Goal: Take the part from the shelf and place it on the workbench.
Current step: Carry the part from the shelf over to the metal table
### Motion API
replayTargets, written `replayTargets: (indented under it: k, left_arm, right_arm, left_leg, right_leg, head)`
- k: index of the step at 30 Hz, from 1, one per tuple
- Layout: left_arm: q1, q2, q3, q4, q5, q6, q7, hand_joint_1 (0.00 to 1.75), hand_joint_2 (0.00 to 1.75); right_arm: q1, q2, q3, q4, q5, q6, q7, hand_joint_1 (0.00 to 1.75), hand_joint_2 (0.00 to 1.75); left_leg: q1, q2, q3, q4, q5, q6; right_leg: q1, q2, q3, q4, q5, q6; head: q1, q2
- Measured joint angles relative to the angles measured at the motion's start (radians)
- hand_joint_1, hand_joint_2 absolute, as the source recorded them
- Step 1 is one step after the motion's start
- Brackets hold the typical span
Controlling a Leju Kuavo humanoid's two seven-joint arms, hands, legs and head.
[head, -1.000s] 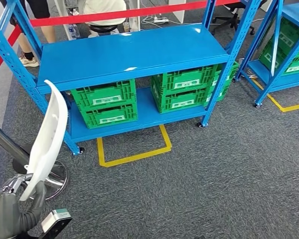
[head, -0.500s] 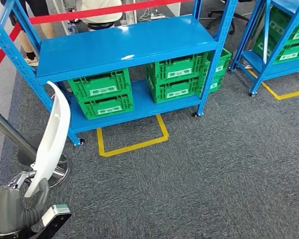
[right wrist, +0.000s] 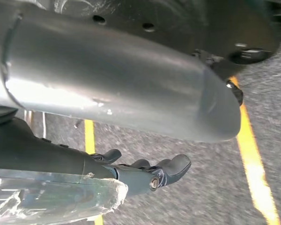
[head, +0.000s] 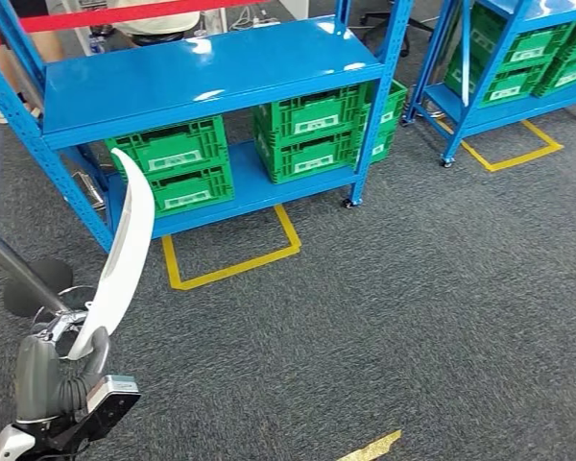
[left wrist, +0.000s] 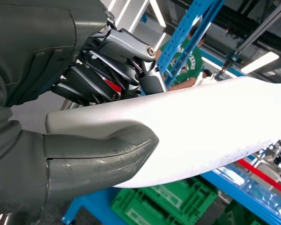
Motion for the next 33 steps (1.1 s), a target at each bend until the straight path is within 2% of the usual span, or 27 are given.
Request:
replayTargets:
  k: [1,2,3,4,6,7,8,10,11,12,13,15,16,17,18,19,21,22,23,24,26,27,28,30,31,32,33]
  left_arm:
    - [0.000,0.000,0.008,0.005,0.007,0.000,-0.001,1.75,1.75]
    - [0.000,-0.001,0.016,0.009,0.013,0.000,-0.003,1.75,1.75]
    - [-0.001,-0.002,0.023,0.012,0.017,0.000,-0.004,1.75,1.75]
    - [-0.001,-0.004,0.029,0.015,0.019,0.000,-0.006,1.75,1.75]
    - [-0.002,-0.006,0.037,0.017,0.021,0.001,-0.009,1.75,1.75]
    - [-0.002,-0.007,0.043,0.017,0.022,0.003,-0.011,1.75,1.75]
    - [-0.002,-0.007,0.047,0.017,0.024,0.006,-0.013,1.75,1.75]
    - [-0.002,-0.009,0.055,0.018,0.031,0.011,-0.016,1.75,1.75]
    - [-0.002,-0.009,0.058,0.018,0.036,0.013,-0.018,1.75,1.75]
    - [-0.002,-0.011,0.060,0.018,0.041,0.014,-0.019,1.75,1.75]
    - [-0.002,-0.012,0.063,0.019,0.046,0.013,-0.020,1.75,1.75]
    - [-0.001,-0.013,0.065,0.023,0.051,0.011,-0.021,1.75,1.75]
    - [-0.001,-0.014,0.065,0.027,0.049,0.010,-0.019,1.75,1.75]
    - [0.000,-0.014,0.065,0.031,0.045,0.011,-0.017,1.75,1.75]
    - [-0.001,-0.015,0.064,0.034,0.040,0.011,-0.014,1.75,1.75]
    - [-0.001,-0.016,0.064,0.037,0.035,0.013,-0.010,1.75,1.75]
    - [-0.002,-0.016,0.062,0.040,0.022,0.015,-0.002,1.75,1.75]
    - [-0.002,-0.016,0.061,0.041,0.016,0.017,0.002,1.75,1.75]
    - [-0.003,-0.016,0.060,0.041,0.009,0.019,0.006,1.75,1.75]
    - [-0.004,-0.016,0.060,0.042,0.003,0.021,0.009,1.75,1.75]
    - [-0.007,-0.017,0.058,0.042,-0.003,0.024,0.012,1.75,1.75]
    - [-0.008,-0.018,0.057,0.043,-0.004,0.025,0.014,1.75,1.75]
    - [-0.010,-0.018,0.055,0.043,-0.004,0.025,0.015,1.75,1.75]
    - [-0.011,-0.019,0.053,0.044,-0.004,0.027,0.018,1.75,1.75]
    - [-0.011,-0.019,0.053,0.045,-0.004,0.027,0.018,1.75,1.75]
    - [-0.010,-0.019,0.053,0.048,-0.004,0.027,0.018,1.75,1.75]
    - [-0.011,-0.020,0.052,0.050,-0.004,0.027,0.018,1.75,1.75]
  right_arm:
    - [0.001,0.000,-0.001,0.004,-0.006,-0.003,0.005,0.00,0.00]
    - [0.001,0.000,-0.002,0.007,-0.012,-0.007,0.012,0.00,0.00]
    - [0.002,-0.001,-0.004,0.011,-0.017,-0.010,0.017,0.00,0.00]
    - [0.004,-0.002,-0.005,0.014,-0.021,-0.012,0.022,0.00,0.00]
    - [0.006,-0.005,-0.006,0.017,-0.026,-0.014,0.025,0.00,0.00]
    - [0.006,-0.006,-0.006,0.018,-0.028,-0.014,0.026,0.00,0.00]
    - [0.005,-0.007,-0.006,0.018,-0.031,-0.014,0.024,0.00,0.00]
    - [0.006,-0.007,-0.007,0.022,-0.035,-0.015,0.022,0.00,0.00]
    - [0.007,-0.007,-0.007,0.023,-0.037,-0.016,0.020,0.00,0.00]
    - [0.008,-0.007,-0.007,0.025,-0.039,-0.017,0.018,0.00,0.00]
    - [0.007,-0.007,-0.007,0.025,-0.041,-0.018,0.015,0.00,0.00]
    - [0.005,-0.007,-0.007,0.026,-0.045,-0.021,0.009,0.00,0.00]
    - [0.004,-0.007,-0.007,0.026,-0.046,-0.022,0.007,0.00,0.00]
    - [0.004,-0.007,-0.007,0.026,-0.047,-0.023,0.006,0.00,0.00]
    - [0.004,-0.007,-0.007,0.026,-0.047,-0.024,0.006,0.00,0.00]
    - [0.004,-0.007,-0.006,0.026,-0.048,-0.025,0.006,0.00,0.00]
    - [0.003,-0.005,-0.004,0.026,-0.049,-0.025,0.005,0.00,0.00]
    - [0.002,-0.004,-0.004,0.026,-0.050,-0.026,0.005,0.00,0.00]
    - [0.001,-0.002,-0.003,0.026,-0.052,-0.027,0.004,0.00,0.00]
    - [0.000,-0.001,-0.003,0.026,-0.055,-0.027,0.003,0.00,0.00]
    - [0.002,0.001,-0.003,0.027,-0.060,-0.028,0.001,0.00,0.00]
    - [0.003,0.002,-0.002,0.027,-0.062,-0.028,0.000,0.00,0.00]
    - [0.003,0.002,-0.002,0.028,-0.063,-0.029,-0.001,0.00,0.00]
    - [0.000,0.003,-0.002,0.028,-0.065,-0.030,-0.003,0.00,0.00]
    - [-0.001,0.003,-0.001,0.028,-0.066,-0.030,-0.003,0.00,0.00]
    - [-0.001,0.003,-0.001,0.028,-0.067,-0.030,-0.004,0.00,0.00]
    - [-0.001,0.003,0.000,0.028,-0.068,-0.030,-0.004,0.00,0.00]
  left_leg:
    - [-0.001,0.013,-0.005,0.001,0.004,-0.001]
    - [-0.002,0.026,-0.009,0.001,0.007,-0.003]
    - [-0.002,0.038,-0.012,0.002,0.010,-0.004]
    - [-0.002,0.049,-0.013,0.002,0.011,-0.006]
    - [-0.006,0.068,-0.013,0.007,0.010,-0.012]
    - [-0.008,0.076,-0.014,0.010,0.010,-0.016]
    - [-0.011,0.084,-0.015,0.013,0.011,-0.022]
    - [-0.013,0.099,-0.017,0.016,0.013,-0.032]
    - [-0.012,0.096,-0.019,0.020,0.008,-0.037]
    - [-0.010,0.081,-0.025,0.036,-0.006,-0.043]
    - [-0.008,0.059,-0.041,0.071,-0.034,-0.048]
    - [-0.004,0.015,-0.100,0.204,-0.109,-0.054]
    - [-0.003,0.006,-0.131,0.271,-0.136,-0.055]
    - [-0.002,0.003,-0.149,0.311,-0.144,-0.054]
    - [-0.003,0.001,-0.149,0.312,-0.129,-0.051]
    - [-0.003,-0.003,-0.130,0.273,-0.097,-0.046]
    - [-0.004,-0.038,-0.066,0.139,-0.023,-0.030]
    - [-0.004,-0.057,-0.041,0.084,-0.002,-0.022]
    - [-0.005,-0.071,-0.028,0.050,0.006,-0.017]
    - [-0.006,-0.074,-0.026,0.039,0.003,-0.014]
    - [-0.006,-0.055,-0.028,0.027,0.008,-0.011]
    - [-0.004,-0.043,-0.028,0.022,0.014,-0.009]
    - [-0.001,-0.031,-0.029,0.016,0.019,-0.007]
    - [0.000,-0.005,-0.033,0.014,0.023,-0.005]
    - [0.000,0.008,-0.036,0.015,0.023,-0.005]
    - [0.000,0.022,-0.038,0.016,0.024,-0.006]
    - [0.000,0.035,-0.039,0.017,0.024,-0.007]
  right_leg:
    - [-0.001,-0.005,-0.021,0.062,-0.025,0.004]
    - [-0.002,-0.008,-0.025,0.092,-0.033,0.006]
    - [-0.003,-0.012,-0.006,0.079,-0.022,0.007]
    - [-0.004,-0.019,0.036,0.024,0.002,0.007]
    - [-0.002,-0.055,0.140,-0.131,0.044,0.002]
    - [0.000,-0.069,0.173,-0.184,0.053,-0.004]
    - [0.002,-0.077,0.186,-0.209,0.055,-0.011]
    - [0.003,-0.063,0.180,-0.212,0.059,-0.026]
    - [0.002,-0.055,0.177,-0.212,0.062,-0.033]
    - [0.000,-0.047,0.174,-0.213,0.066,-0.039]
    - [-0.002,-0.039,0.170,-0.215,0.071,-0.046]
    - [-0.002,-0.020,0.159,-0.215,0.079,-0.053]
    - [0.000,-0.009,0.153,-0.215,0.082,-0.055]
    - [0.002,0.003,0.148,-0.214,0.085,-0.055]
    - [0.003,0.016,0.145,-0.212,0.088,-0.055]
    - [0.005,0.028,0.143,-0.211,0.090,-0.054]
    - [0.009,0.052,0.140,-0.207,0.094,-0.050]
    - [0.010,0.064,0.137,-0.205,0.097,-0.047]
    - [0.009,0.074,0.130,-0.202,0.100,-0.042]
    - [0.007,0.084,0.123,-0.200,0.104,-0.036]
    - [0.003,0.094,0.108,-0.198,0.111,-0.023]
    - [0.003,0.079,0.098,-0.187,0.102,-0.018]
    - [0.003,0.057,0.080,-0.156,0.080,-0.013]
    - [-0.001,0.007,0.023,-0.033,0.009,-0.002]
    - [-0.004,-0.003,-0.006,0.037,-0.022,0.004]
    - [-0.007,-0.007,-0.024,0.084,-0.038,0.009]
    - [-0.009,-0.011,-0.023,0.095,-0.035,0.013]
  head:
    - [0.001,0.000]
    - [0.001,0.000]
    - [0.001,0.000]
    - [0.001,0.000]
    - [0.002,0.000]
    - [0.001,0.000]
    - [-0.001,0.000]
    - [-0.003,0.000]
    - [-0.003,0.000]
    - [-0.004,0.000]
    - [-0.006,0.000]
    - [-0.009,0.000]
    - [-0.009,0.000]
    - [-0.009,0.000]
    - [-0.009,0.000]
    - [-0.009,0.000]
    - [-0.008,0.000]
    - [-0.008,0.000]
    - [-0.008,0.000]
    - [-0.007,0.000]
    - [-0.008,0.000]
    - [-0.007,0.000]
    - [-0.004,0.000]
    - [0.001,0.000]
    - [0.003,0.000]
    - [0.003,0.000]
    - [0.003,0.000]
